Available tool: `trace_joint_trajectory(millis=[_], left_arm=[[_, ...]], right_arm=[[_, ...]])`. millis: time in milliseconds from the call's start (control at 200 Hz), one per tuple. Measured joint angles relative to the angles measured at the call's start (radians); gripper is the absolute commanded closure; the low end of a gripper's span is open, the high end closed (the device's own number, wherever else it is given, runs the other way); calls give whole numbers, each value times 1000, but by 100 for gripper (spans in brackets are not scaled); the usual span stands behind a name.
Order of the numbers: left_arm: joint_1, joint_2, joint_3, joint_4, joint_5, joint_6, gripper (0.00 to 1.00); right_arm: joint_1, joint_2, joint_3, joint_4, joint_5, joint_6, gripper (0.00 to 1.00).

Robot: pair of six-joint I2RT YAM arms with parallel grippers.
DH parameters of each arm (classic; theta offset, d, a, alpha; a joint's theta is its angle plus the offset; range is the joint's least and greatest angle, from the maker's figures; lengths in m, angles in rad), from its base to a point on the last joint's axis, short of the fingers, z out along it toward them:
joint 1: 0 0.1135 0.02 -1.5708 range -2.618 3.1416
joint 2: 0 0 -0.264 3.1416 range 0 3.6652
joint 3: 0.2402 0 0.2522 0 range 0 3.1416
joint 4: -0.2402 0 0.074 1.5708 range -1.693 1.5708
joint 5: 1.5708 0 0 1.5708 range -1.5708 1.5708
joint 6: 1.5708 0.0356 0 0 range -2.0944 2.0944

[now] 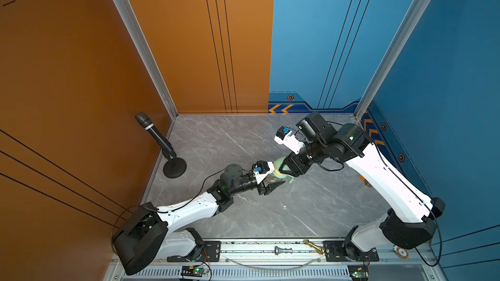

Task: Assemble the baby bottles
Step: Close the lid on the baby bottle.

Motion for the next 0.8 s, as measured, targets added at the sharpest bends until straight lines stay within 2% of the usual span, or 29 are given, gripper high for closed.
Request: trace_joint_trajectory(millis=[190, 325, 611, 801], left_arm=[[-14, -26, 35, -167, -31, 71, 98], [-22, -31, 44, -241, -50, 115, 98], [-32, -31, 43, -278, -68, 133, 99], [-26, -31, 41, -267, -68, 113, 99]], right_arm=[[3, 41, 13, -44, 18, 4, 38], [-3, 78, 20, -74, 14, 11, 43], [-29, 110, 20, -108, -42, 13, 43], [-44, 106, 10, -84, -62, 36, 39]])
